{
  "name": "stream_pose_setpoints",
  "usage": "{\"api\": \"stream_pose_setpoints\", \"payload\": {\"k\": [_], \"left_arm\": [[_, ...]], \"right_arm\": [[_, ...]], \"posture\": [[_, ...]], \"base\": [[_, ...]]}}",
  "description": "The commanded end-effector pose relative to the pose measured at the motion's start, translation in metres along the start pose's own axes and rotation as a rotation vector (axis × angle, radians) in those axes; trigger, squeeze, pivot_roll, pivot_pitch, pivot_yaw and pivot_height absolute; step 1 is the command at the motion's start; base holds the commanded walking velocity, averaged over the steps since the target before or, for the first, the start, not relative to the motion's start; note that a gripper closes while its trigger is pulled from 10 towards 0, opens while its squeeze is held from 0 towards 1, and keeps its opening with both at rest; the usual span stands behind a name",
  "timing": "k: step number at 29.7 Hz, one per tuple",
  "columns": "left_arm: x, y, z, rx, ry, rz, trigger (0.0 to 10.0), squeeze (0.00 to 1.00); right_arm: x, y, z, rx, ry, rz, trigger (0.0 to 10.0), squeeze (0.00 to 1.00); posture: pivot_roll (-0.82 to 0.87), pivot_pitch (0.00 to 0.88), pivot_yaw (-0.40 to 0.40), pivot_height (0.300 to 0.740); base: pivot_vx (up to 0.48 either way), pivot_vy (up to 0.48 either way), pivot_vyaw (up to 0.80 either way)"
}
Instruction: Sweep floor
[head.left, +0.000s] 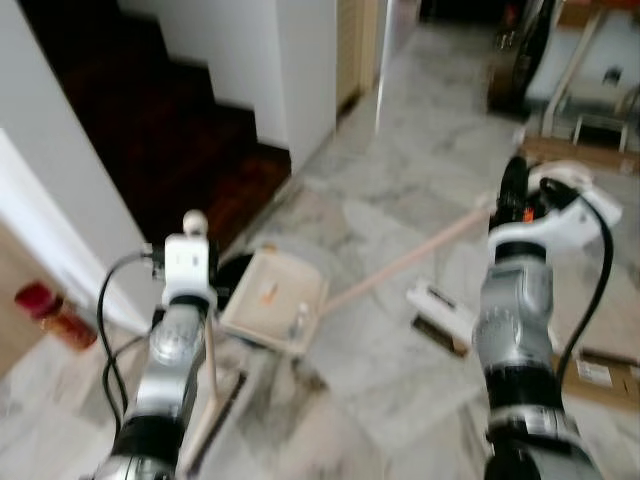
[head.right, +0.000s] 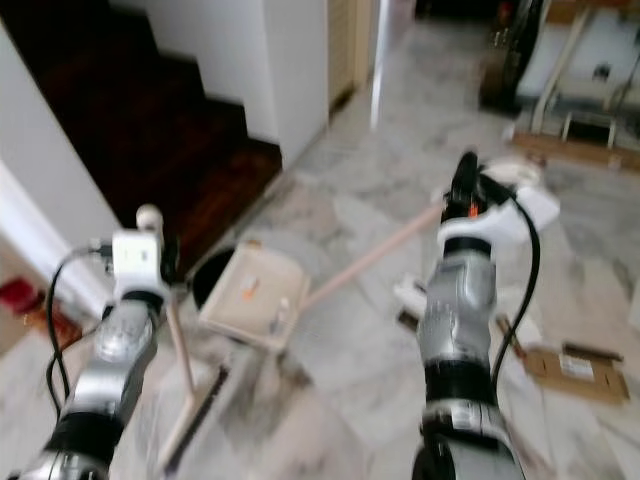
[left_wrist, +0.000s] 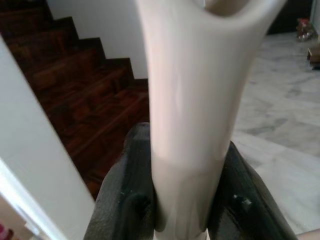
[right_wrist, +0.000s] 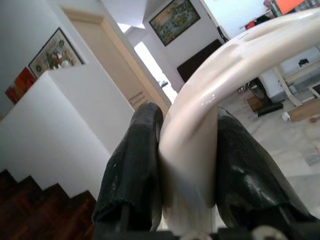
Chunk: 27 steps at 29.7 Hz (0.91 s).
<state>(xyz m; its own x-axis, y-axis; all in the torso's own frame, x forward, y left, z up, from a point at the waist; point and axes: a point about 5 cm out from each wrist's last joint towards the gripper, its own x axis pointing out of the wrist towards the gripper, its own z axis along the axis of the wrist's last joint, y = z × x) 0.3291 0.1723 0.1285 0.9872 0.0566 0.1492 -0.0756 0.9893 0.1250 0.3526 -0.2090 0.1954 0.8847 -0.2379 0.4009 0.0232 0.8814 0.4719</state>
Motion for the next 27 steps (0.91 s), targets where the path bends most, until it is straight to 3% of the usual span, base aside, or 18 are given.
{"api": "stream_pose_setpoints", "payload": {"k": [1,5,15,27], "left_arm": [[0.0051,0.0016,0.0123,0.018,-0.060,0.000,10.0,0.00],[0.0052,0.0009,0.0126,0.014,-0.065,0.001,10.0,0.00],[0.0049,-0.0020,0.0153,0.008,-0.085,-0.003,10.0,0.00],[0.0053,0.0010,0.0170,0.005,-0.096,0.014,10.0,0.00]], "right_arm": [[0.0105,0.0163,0.0199,0.017,-0.088,0.054,10.0,0.00],[0.0108,0.0169,0.0205,0.016,-0.090,0.058,10.0,0.00],[0.0109,0.0173,0.0236,0.024,-0.095,0.069,10.0,0.00],[0.0121,0.0199,0.0248,0.046,-0.095,0.068,10.0,0.00]], "posture": [[0.00,0.000,0.050,0.740],[0.00,0.000,0.048,0.740],[0.00,0.000,0.044,0.740],[0.00,0.000,0.040,0.740]], "base": [[0.352,0.000,0.80],[0.345,0.000,0.80],[0.000,0.000,0.57],[0.000,0.000,0.00]]}}
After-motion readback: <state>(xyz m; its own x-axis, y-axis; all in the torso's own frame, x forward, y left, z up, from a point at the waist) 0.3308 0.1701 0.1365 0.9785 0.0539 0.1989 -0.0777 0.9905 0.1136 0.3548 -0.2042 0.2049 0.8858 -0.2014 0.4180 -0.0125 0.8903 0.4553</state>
